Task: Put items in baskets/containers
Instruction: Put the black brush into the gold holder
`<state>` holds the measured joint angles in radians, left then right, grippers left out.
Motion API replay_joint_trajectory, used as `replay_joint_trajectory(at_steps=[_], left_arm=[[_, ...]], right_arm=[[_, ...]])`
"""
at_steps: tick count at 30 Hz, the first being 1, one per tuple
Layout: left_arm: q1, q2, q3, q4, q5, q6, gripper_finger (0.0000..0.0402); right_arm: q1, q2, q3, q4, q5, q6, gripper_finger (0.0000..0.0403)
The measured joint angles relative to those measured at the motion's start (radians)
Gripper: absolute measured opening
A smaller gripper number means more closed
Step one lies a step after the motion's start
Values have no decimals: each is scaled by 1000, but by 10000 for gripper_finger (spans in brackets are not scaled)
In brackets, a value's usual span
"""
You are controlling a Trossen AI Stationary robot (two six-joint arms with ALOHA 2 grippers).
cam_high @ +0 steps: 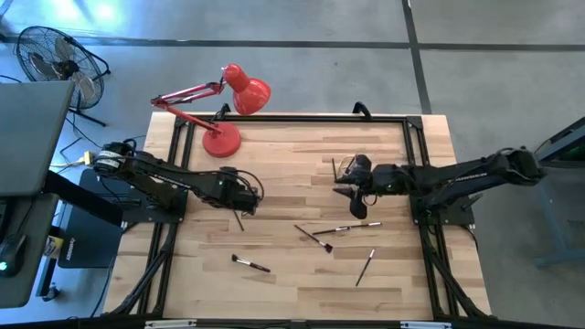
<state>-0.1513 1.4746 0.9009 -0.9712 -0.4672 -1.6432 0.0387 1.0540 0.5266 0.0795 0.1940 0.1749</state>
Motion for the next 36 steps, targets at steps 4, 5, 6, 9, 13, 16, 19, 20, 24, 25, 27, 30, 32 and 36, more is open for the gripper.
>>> replay_joint_trajectory(at_steps=[4,5,6,9,13,16,19,20,24,25,27,30,32,36], left_arm=[[0,0,0,-1,14,-31,124],[0,0,0,-7,13,-44,124],[0,1,0,-12,13,-52,124],[0,42,0,-18,11,-72,124],[0,90,0,-43,75,-118,124],[0,143,-1,-56,132,-152,124],[0,184,-1,-59,176,-171,124],[0,193,-1,-63,181,-172,124],[1,215,-1,-49,182,-175,124],[1,222,0,-42,170,-175,124],[7,226,0,-37,158,-180,124],[19,226,0,-31,147,-174,124],[29,225,0,-34,143,-171,124],[54,225,0,-26,116,-143,124]], right_arm=[[44,24,0,2,69,0,117],[53,26,0,4,83,0,117],[63,27,0,3,93,0,117],[86,26,0,5,98,0,117],[104,25,0,19,99,-21,117],[108,25,0,24,100,-26,117],[108,25,0,25,100,-26,117],[108,25,0,26,100,-26,117],[108,25,0,30,100,-27,117],[108,25,0,30,100,-27,117],[108,25,0,30,100,-27,117],[108,25,0,30,99,-27,117],[108,25,0,31,100,-27,117],[108,25,0,34,96,-27,117]])
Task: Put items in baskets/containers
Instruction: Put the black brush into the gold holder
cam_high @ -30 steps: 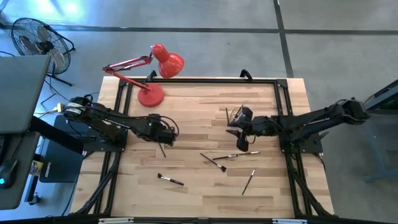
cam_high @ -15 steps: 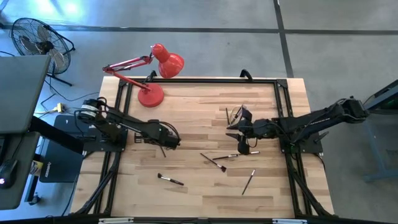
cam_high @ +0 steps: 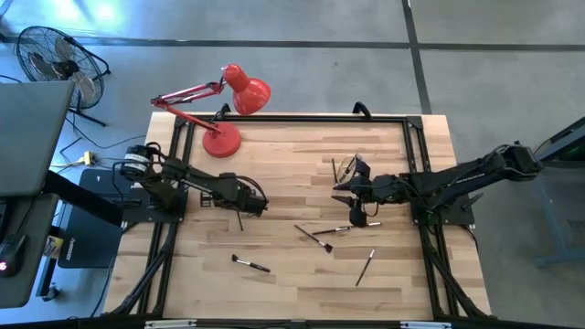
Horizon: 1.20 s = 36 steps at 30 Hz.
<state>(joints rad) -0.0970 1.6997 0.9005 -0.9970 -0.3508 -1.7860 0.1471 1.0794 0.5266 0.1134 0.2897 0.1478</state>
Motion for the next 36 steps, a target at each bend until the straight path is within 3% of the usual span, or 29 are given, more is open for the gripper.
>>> replay_joint_trajectory(at_steps=[13,19,25,36], left_arm=[[27,0,0,22,-86,33,124],[27,0,0,114,-113,112,124],[27,0,0,188,-100,190,124],[34,-2,1,179,-33,207,124]], right_arm=[[0,0,0,1,0,-18,117],[0,0,0,1,0,-18,117],[0,0,0,4,0,-18,117],[0,0,0,4,0,-18,117]])
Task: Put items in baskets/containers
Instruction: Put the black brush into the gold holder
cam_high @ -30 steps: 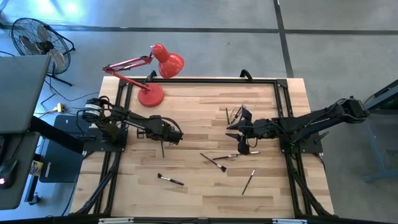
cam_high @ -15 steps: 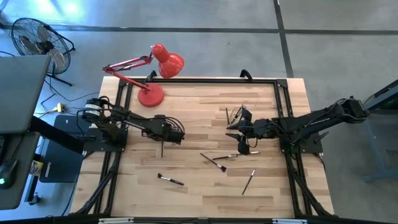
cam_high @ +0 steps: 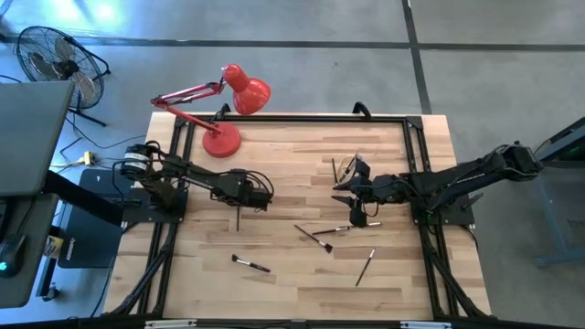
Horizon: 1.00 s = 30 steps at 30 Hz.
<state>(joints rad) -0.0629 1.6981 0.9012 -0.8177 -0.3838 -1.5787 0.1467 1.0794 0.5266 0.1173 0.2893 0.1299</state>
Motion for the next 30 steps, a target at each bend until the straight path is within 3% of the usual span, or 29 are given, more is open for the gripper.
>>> replay_joint_trajectory(at_steps=[6,14,18,25,30], left_arm=[[27,-3,3,3,80,4,115],[25,-2,2,26,98,34,12],[25,-2,0,47,96,84,11],[15,-7,24,53,49,174,2],[-43,-24,105,88,-135,297,1]], right_arm=[[0,0,0,0,0,0,117],[0,0,0,0,0,0,117],[0,0,0,0,0,0,117],[0,0,0,0,0,0,117],[0,1,0,-2,-1,10,117]])
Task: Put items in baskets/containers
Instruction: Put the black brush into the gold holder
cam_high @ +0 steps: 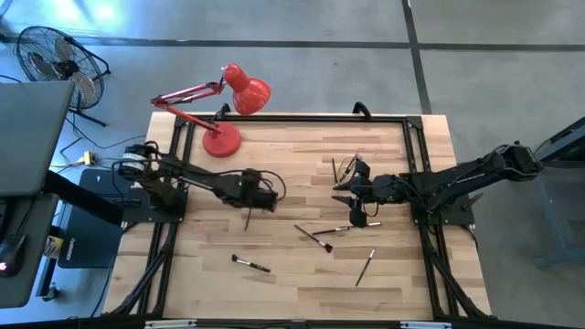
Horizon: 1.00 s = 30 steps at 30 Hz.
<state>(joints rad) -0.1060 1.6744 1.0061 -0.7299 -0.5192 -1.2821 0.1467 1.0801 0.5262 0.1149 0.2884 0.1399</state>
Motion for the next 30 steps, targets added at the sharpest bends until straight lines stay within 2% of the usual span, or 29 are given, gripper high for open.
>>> replay_joint_trajectory(at_steps=[6,9,12,20,22,27,30], left_arm=[[-93,-15,87,24,-268,179,1],[-116,-62,89,115,-333,289,0],[-113,-90,48,297,-336,427,0],[-107,-101,-104,999,-160,898,0],[-94,-101,-153,1196,-77,991,0],[-40,-101,-295,1627,158,1103,0],[-18,-101,-344,1769,254,1121,0]], right_arm=[[0,0,0,-18,-5,14,117],[0,8,0,-19,-4,13,117],[-4,43,0,5,1,14,117],[-7,188,-1,199,-7,-35,117],[-10,219,-1,267,-9,-37,117],[-12,304,-1,487,-9,-54,117],[-12,362,0,632,-7,-56,117]])
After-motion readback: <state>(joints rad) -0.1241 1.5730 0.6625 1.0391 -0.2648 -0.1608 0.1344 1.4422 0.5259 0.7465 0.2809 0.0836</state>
